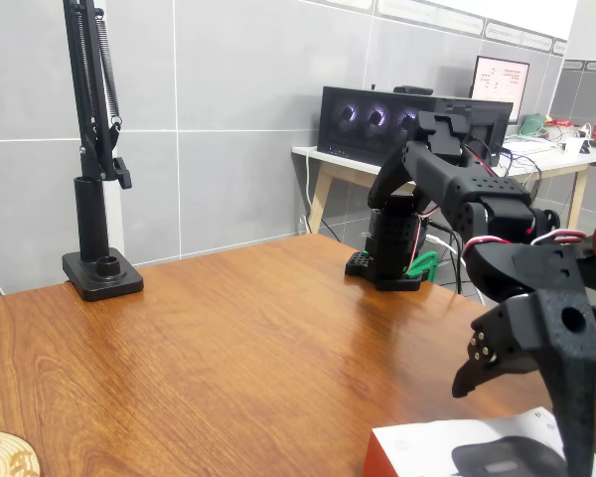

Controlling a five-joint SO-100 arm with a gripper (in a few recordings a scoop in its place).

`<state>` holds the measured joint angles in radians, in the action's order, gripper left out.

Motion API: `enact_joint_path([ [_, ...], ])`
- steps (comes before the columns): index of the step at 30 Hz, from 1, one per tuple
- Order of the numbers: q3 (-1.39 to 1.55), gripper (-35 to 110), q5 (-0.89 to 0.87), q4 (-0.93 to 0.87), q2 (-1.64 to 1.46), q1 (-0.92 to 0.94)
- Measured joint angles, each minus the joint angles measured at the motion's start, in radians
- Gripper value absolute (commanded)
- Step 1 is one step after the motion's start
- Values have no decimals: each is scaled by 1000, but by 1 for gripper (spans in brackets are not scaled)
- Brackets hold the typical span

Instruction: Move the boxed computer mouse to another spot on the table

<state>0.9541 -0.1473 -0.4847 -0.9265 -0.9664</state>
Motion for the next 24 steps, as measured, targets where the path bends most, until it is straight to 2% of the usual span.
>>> enact_joint_path([
  [13,-202,105,0,28,179,2],
  [24,-150,105,2,38,221,3],
])
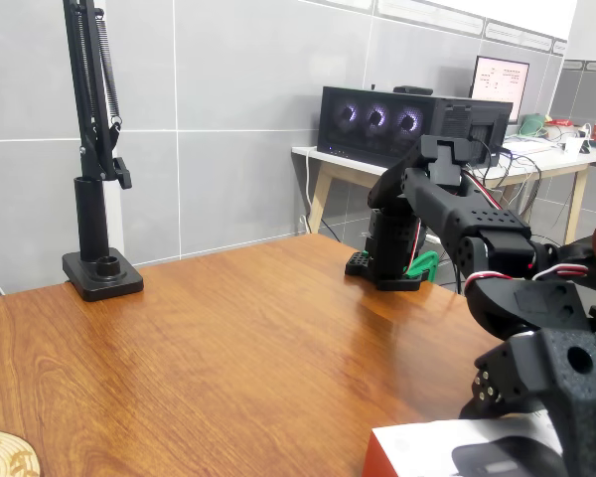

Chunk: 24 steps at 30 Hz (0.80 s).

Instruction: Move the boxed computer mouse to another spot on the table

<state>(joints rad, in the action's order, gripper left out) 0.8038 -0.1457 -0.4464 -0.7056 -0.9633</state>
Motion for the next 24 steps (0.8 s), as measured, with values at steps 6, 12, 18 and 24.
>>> enact_joint_path([
  [6,-5,89,-12,-46,28,0],
  [12,-193,0,-15,-318,97,5],
  [18,-230,0,-8,-453,98,12],
  [24,-236,0,-3,-509,91,9],
])
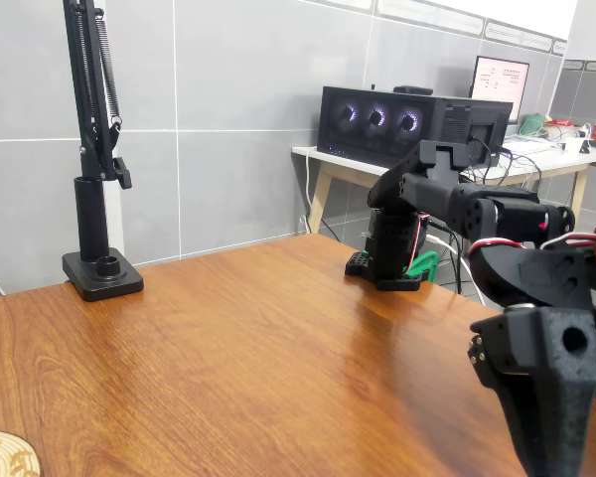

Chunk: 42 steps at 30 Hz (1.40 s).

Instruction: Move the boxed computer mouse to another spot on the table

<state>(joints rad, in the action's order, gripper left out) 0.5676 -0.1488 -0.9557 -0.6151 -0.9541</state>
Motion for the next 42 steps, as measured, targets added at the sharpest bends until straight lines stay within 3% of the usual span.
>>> enact_joint_path([
  [14,138,0,17,-106,-299,103],
  [21,169,0,18,35,-413,141],
  [27,357,0,18,377,-520,166],
  [39,726,0,-54,270,-804,216],
  [40,749,2,-63,252,-810,221],
  [42,778,26,-74,232,-810,216],
])
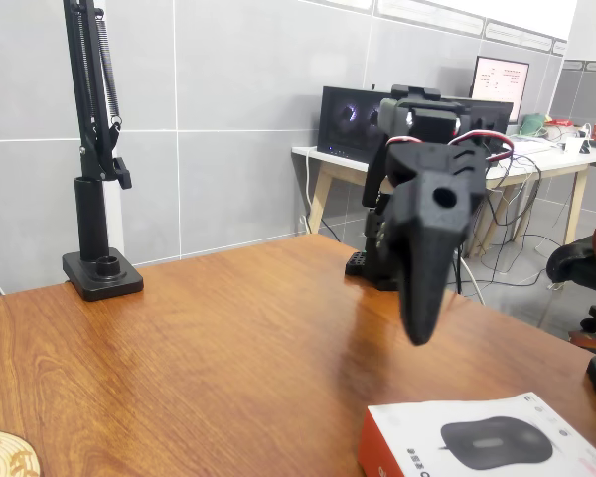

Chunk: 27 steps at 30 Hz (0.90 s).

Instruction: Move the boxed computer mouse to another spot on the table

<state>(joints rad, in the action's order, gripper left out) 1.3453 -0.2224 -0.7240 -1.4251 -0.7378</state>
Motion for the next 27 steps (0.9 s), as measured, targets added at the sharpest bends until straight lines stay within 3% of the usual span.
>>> enact_joint_path([
  [3,-6,57,37,60,0,-52],
  [6,-98,63,58,91,40,-120],
  [9,-247,105,58,21,117,-172],
  [15,-641,105,58,-161,380,-235],
  [27,-735,105,58,-137,634,-245],
])
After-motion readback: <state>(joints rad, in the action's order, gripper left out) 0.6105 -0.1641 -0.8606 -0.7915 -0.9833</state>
